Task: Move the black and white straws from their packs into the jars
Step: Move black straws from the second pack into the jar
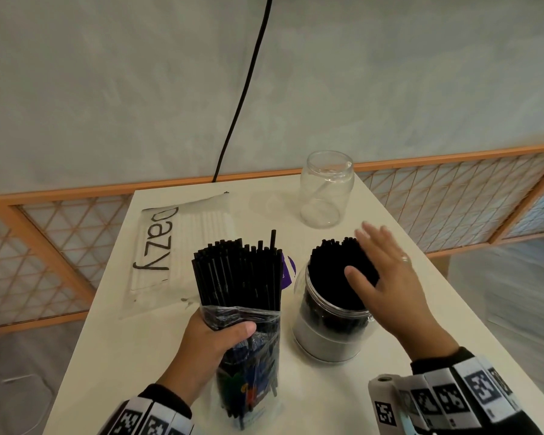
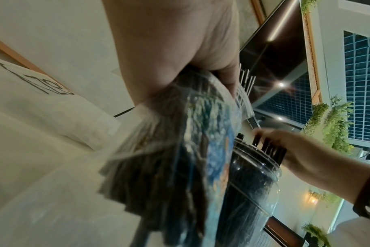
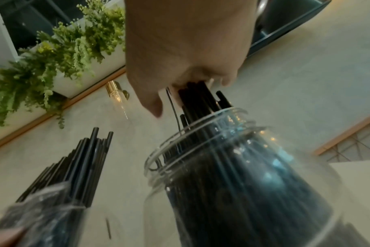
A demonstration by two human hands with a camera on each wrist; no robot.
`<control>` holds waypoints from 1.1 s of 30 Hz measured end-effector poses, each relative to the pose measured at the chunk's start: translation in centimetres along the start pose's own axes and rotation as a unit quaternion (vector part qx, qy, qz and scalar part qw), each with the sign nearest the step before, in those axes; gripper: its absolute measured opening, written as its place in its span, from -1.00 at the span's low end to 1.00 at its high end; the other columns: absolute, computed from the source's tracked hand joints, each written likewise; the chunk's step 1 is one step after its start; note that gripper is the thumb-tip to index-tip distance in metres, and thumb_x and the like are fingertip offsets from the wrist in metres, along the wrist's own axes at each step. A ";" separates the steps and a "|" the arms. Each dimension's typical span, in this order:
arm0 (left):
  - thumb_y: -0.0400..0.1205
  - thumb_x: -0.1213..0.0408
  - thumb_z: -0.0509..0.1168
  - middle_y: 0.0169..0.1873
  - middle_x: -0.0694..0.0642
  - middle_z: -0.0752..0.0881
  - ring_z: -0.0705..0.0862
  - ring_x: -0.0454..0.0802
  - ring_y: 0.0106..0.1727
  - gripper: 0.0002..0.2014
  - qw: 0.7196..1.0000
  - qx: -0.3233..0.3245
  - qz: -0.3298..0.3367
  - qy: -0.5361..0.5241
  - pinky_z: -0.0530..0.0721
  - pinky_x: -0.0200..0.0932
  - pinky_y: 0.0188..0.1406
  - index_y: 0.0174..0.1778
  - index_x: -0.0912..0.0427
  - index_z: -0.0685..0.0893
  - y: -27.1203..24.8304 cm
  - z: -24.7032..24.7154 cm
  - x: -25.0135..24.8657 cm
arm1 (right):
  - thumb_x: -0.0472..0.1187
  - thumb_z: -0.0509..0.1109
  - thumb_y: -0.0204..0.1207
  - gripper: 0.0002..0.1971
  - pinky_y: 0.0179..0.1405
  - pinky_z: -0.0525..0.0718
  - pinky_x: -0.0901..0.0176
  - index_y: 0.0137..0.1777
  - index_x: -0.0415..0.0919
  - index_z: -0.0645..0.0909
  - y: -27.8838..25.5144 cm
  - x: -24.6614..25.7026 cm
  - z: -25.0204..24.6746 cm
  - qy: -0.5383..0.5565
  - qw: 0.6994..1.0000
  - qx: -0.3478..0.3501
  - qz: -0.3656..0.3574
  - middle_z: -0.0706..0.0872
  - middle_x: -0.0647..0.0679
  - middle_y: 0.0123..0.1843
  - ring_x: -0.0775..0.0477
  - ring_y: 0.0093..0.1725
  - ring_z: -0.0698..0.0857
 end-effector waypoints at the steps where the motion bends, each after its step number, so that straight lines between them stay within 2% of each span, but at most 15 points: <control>1: -0.01 0.06 0.54 -0.15 0.03 0.84 0.80 -0.05 -0.11 -0.40 1.000 0.000 0.003 -0.002 0.70 -0.36 -0.29 -0.02 0.13 0.74 0.0 0.0 -0.1 | 0.03 0.28 0.55 -0.48 0.59 -0.02 0.00 0.50 -0.06 0.41 -0.1 -0.4 0.8 -0.033 0.999 0.033 0.015 0.36 0.09 0.57 0.11 0.61 0.14; 3: 0.00 0.07 0.54 -0.15 0.01 0.84 0.80 -0.07 -0.12 -0.43 1.000 0.001 0.006 -0.004 0.70 -0.34 -0.28 -0.04 0.11 0.74 -0.1 -0.1 -0.3 | 0.00 0.28 0.58 -0.56 0.59 -0.08 -0.06 0.44 -0.05 0.49 -0.2 -1.0 1.1 -0.043 0.997 0.049 0.039 0.44 0.07 0.53 0.09 0.61 0.19; 7: 0.03 0.14 0.55 -0.20 0.01 0.84 0.80 -0.07 -0.15 -0.57 1.000 0.000 0.013 -0.009 0.71 -0.34 -0.29 -0.16 0.03 0.76 -0.3 -0.2 -0.7 | 0.09 0.15 0.42 -0.41 0.58 -0.08 -0.05 0.47 -0.03 0.44 -0.1 0.7 -0.6 -0.012 1.000 -0.014 0.020 0.40 0.12 0.53 0.23 0.55 0.14; 9: 0.01 0.10 0.54 -0.20 0.03 0.84 0.81 -0.07 -0.15 -0.58 1.000 0.001 0.014 -0.014 0.71 -0.34 -0.29 -0.20 0.01 0.78 -0.5 -0.2 -0.7 | 0.06 0.16 0.40 -0.42 0.56 -0.03 0.01 0.44 -0.06 0.49 -0.1 2.3 -1.4 0.028 0.998 -0.052 -0.002 0.46 0.20 0.43 0.32 0.47 0.18; 10: 0.01 0.10 0.54 -0.20 0.05 0.84 0.81 -0.06 -0.14 -0.59 1.000 -0.002 0.013 -0.016 0.71 -0.34 -0.29 -0.20 0.01 0.79 -0.5 -0.2 -0.6 | 0.06 0.18 0.40 -0.44 0.54 0.05 0.10 0.40 -0.09 0.53 -0.2 3.4 -1.6 0.052 0.996 -0.068 -0.021 0.49 0.22 0.34 0.37 0.41 0.24; 12: 0.01 0.09 0.54 -0.17 0.07 0.84 0.80 -0.03 -0.10 -0.54 1.000 -0.004 0.015 -0.016 0.71 -0.32 -0.24 -0.15 0.04 0.78 -0.6 -0.3 -0.5 | 0.08 0.24 0.38 -0.47 0.37 0.24 0.44 0.32 -0.13 0.59 -0.5 5.9 -1.2 0.105 0.991 -0.069 -0.055 0.52 0.23 0.22 0.39 0.24 0.43; 13: 0.02 0.07 0.55 -0.15 0.07 0.84 0.80 -0.01 -0.06 -0.49 1.000 -0.003 0.015 -0.011 0.71 -0.30 -0.20 -0.09 0.07 0.77 -0.6 -0.4 -0.5 | 0.08 0.29 0.36 -0.47 0.25 0.32 0.60 0.31 -0.11 0.60 -0.6 6.8 -0.3 0.143 0.987 -0.045 -0.059 0.55 0.23 0.19 0.39 0.16 0.50; 14: 0.02 0.07 0.56 -0.13 0.07 0.84 0.79 0.00 -0.03 -0.45 1.000 -0.001 0.013 -0.003 0.70 -0.26 -0.15 -0.05 0.08 0.75 -0.6 -0.3 -0.6 | 0.10 0.36 0.32 -0.46 0.16 0.39 0.65 0.31 -0.06 0.58 -0.7 7.6 1.0 0.192 0.980 -0.003 -0.048 0.59 0.25 0.18 0.38 0.12 0.55; 16: 0.07 0.15 0.58 -0.12 0.04 0.84 0.79 -0.05 -0.04 -0.53 1.000 0.005 0.017 -0.004 0.70 -0.29 -0.16 -0.07 0.02 0.77 -0.7 -0.1 -1.1 | 0.18 0.45 0.23 -0.40 0.16 0.56 0.47 0.30 0.03 0.57 -1.0 8.6 4.2 0.260 0.959 0.111 -0.013 0.65 0.24 0.18 0.33 0.13 0.61; 18: 0.10 0.23 0.56 -0.15 0.03 0.84 0.80 -0.08 -0.08 -0.63 0.999 0.021 0.033 -0.010 0.70 -0.34 -0.21 -0.17 -0.09 0.81 -0.8 0.3 -2.1 | 0.06 0.53 0.27 -0.52 0.16 0.66 0.20 0.21 0.00 0.62 -1.6 9.4 7.0 0.282 0.937 0.207 0.012 0.73 0.12 0.12 0.19 0.12 0.68; 20: 0.07 0.20 0.55 -0.15 0.09 0.84 0.80 0.00 -0.07 -0.61 0.998 0.034 0.044 -0.027 0.71 -0.29 -0.19 -0.17 -0.09 0.82 -1.0 0.6 -2.7 | -0.16 0.53 0.39 -0.73 0.08 0.67 0.28 0.09 0.00 0.64 -1.7 10.1 8.1 0.297 0.923 0.245 0.020 0.77 0.07 0.03 0.16 0.06 0.71; 23: 0.10 0.23 0.56 -0.10 0.19 0.83 0.79 0.11 -0.02 -0.60 0.996 0.047 0.043 -0.060 0.72 -0.19 -0.13 -0.11 0.06 0.82 -1.2 0.6 -2.9 | -0.22 0.45 0.48 -0.79 -0.02 0.61 0.49 -0.02 0.15 0.59 -1.7 10.6 8.8 0.317 0.913 0.258 0.015 0.76 0.18 -0.01 0.28 0.04 0.70; 28: 0.14 0.26 0.56 -0.02 0.20 0.81 0.77 0.12 0.04 -0.49 0.995 0.058 0.038 -0.068 0.71 -0.20 -0.09 0.05 0.14 0.76 -1.2 0.3 -2.5 | -0.14 0.40 0.52 -0.82 0.06 0.63 0.41 0.04 0.18 0.57 -1.3 11.0 8.6 0.313 0.919 0.239 0.011 0.75 0.19 0.04 0.27 0.09 0.70; 30: 0.14 0.27 0.57 0.00 0.20 0.81 0.77 0.11 0.06 -0.41 0.995 0.063 0.032 -0.068 0.70 -0.21 -0.09 0.13 0.24 0.70 -1.2 0.4 -2.2 | -0.11 0.40 0.51 -0.81 0.10 0.65 0.30 0.11 0.01 0.61 -0.8 11.0 8.2 0.324 0.920 0.218 0.017 0.76 0.09 0.06 0.21 0.09 0.71; 33: 0.10 0.26 0.57 -0.05 0.19 0.82 0.78 0.09 0.02 -0.39 0.995 0.063 0.023 -0.070 0.70 -0.25 -0.12 0.11 0.29 0.69 -1.1 0.4 -1.8 | 0.01 0.41 0.47 -0.65 0.25 0.64 -0.07 0.18 -0.16 0.62 -0.3 11.2 7.7 0.354 0.911 0.209 0.022 0.78 -0.05 0.10 0.02 0.13 0.73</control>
Point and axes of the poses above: each hand's wrist, its own y-axis towards the middle knuckle, its own z-axis out of the palm, x = y × z, the point moved 10 cm from there along y, towards the middle knuckle
